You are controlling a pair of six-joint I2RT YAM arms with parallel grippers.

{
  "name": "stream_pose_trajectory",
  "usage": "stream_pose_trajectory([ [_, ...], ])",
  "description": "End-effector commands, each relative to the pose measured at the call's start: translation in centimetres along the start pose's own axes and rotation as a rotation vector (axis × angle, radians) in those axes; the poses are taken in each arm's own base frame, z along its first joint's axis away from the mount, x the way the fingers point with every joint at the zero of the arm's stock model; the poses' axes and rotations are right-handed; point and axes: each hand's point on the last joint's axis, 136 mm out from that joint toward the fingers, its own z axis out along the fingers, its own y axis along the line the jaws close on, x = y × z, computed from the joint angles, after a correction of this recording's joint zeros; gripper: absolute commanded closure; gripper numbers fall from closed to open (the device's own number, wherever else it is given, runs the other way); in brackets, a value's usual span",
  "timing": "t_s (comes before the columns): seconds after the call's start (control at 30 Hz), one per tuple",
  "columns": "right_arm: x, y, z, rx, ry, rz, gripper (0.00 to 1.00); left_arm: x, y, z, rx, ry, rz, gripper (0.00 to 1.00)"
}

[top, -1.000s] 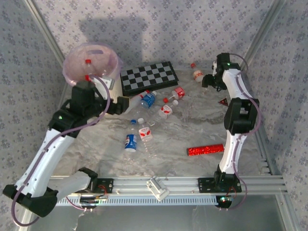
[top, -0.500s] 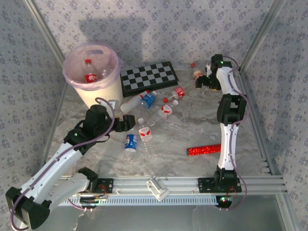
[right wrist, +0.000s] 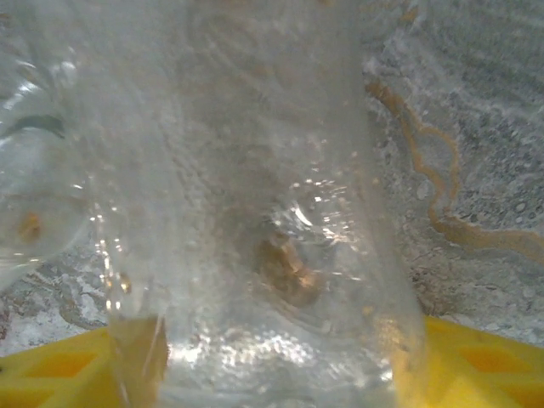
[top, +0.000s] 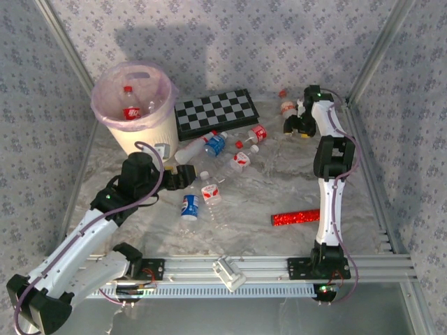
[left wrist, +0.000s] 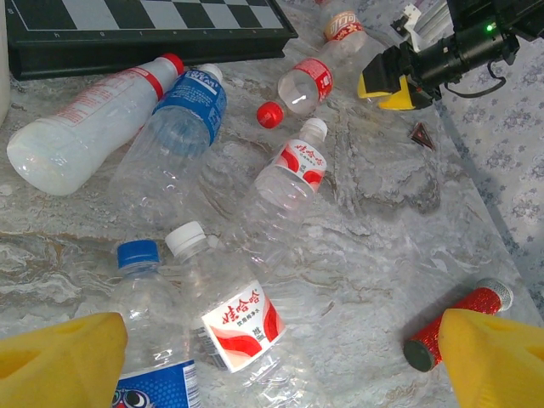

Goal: Put the plastic bottles in the bin

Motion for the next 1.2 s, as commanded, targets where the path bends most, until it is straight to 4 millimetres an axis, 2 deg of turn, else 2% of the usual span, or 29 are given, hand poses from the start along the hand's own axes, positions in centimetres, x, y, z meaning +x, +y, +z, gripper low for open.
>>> stream_pose_trajectory([
  [0.0,-0.2,0.2,-2.8,-0.008,-0.034,-0.020,0.34,-1.8,-1.8,-0.5,0.062,-0.052,0.000,0.06],
  [0.2,-0.1,-0.6,-6.3,0.002,-0.099,-0.012,0.42,-3.4,-3.7,-0.6,0.138,-0.087,-0.022,0.06],
  [0.33,-0.6,0.0,-9.5,-0.035,-0.195,-0.012,0.48,-3.6,-4.2,0.2,0.159,-0.077,-0.032,0.06],
  [0.5,1.6,1.0,-12.7,-0.058,-0.267,0.022,0.52,-4.4,-4.7,1.0,0.193,-0.105,-0.075,0.06],
  [0.73,7.1,6.2,-14.9,-0.184,-0.351,-0.011,0.55,-6.2,-5.3,1.7,0.226,-0.183,-0.136,0.05],
  [0.83,9.7,9.4,-15.8,-0.269,-0.402,-0.057,0.55,-6.4,-6.0,2.4,0.266,-0.185,-0.151,0.01],
  [0.97,14.8,14.6,-16.5,-0.397,-0.452,-0.164,0.58,-6.6,-6.8,3.6,0.306,-0.193,-0.159,0.00],
  [1.07,18.4,18.8,-17.4,-0.525,-0.526,-0.242,0.64,-6.6,-7.4,4.7,0.330,-0.200,-0.161,0.00],
  [1.17,21.2,21.1,-17.8,-0.570,-0.561,-0.292,0.64,-6.4,-8.0,5.8,0.350,-0.206,-0.164,0.00],
])
